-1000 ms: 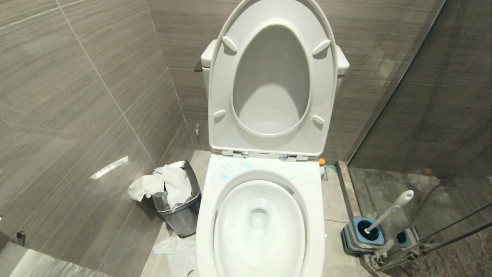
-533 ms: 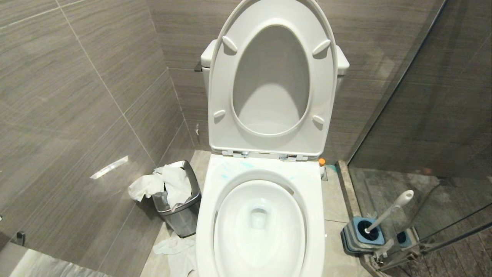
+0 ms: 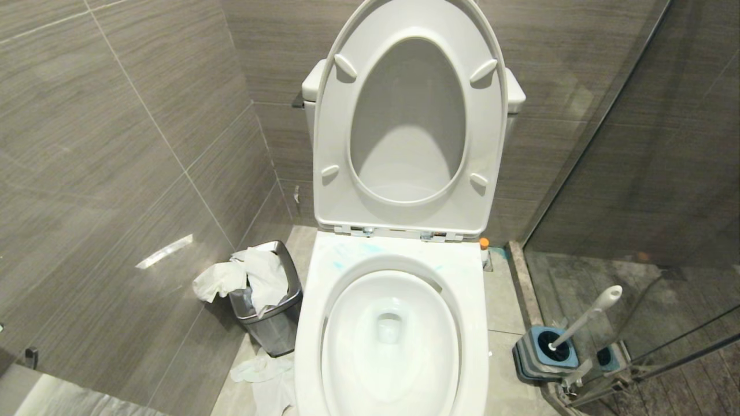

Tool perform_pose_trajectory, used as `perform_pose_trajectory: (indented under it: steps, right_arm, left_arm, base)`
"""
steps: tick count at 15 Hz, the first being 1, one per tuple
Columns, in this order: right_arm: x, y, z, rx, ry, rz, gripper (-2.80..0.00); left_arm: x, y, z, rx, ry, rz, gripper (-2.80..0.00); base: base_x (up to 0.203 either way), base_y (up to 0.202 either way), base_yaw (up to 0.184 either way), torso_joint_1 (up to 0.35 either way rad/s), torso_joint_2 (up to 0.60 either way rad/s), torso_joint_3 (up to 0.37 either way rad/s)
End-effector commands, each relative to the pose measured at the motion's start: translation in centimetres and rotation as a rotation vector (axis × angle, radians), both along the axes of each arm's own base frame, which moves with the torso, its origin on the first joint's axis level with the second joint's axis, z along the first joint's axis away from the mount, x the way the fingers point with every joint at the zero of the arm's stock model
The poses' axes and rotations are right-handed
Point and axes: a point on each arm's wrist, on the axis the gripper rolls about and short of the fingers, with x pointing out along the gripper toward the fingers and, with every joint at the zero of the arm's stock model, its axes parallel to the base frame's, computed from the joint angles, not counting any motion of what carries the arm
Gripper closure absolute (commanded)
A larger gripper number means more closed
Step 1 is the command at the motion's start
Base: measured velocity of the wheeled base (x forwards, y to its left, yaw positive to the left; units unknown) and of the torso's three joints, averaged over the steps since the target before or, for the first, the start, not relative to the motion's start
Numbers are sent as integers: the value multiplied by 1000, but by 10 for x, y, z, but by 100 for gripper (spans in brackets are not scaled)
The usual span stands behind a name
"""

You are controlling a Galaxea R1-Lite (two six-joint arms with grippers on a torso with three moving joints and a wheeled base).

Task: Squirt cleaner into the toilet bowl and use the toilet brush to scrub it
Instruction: Pour in the cleaning agent

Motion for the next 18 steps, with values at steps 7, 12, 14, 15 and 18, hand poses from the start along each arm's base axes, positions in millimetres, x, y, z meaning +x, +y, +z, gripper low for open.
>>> perform_pose_trajectory:
  steps: [7,12,14,15,18]
  right_arm:
    - [0,0,0,2,1,0,0]
    - [0,0,0,0,1,0,0]
    - [0,0,0,-1,1,0,0]
    - [0,0,0,-1,1,0,0]
    - [0,0,0,-1,2,0,0]
  left_arm:
    - [0,0,0,0,0,0,0]
    - [0,0,0,0,0,0,0]
    - [0,0,0,0,0,0,0]
    - [0,0,0,0,0,0,0]
    - [0,0,0,-1,0,0,0]
  base:
    - [0,0,0,0,0,0]
    - [0,0,0,0,0,-8]
    - [0,0,0,1,4,-132]
    - [0,0,0,1,4,-170]
    - [0,0,0,4,3,-188]
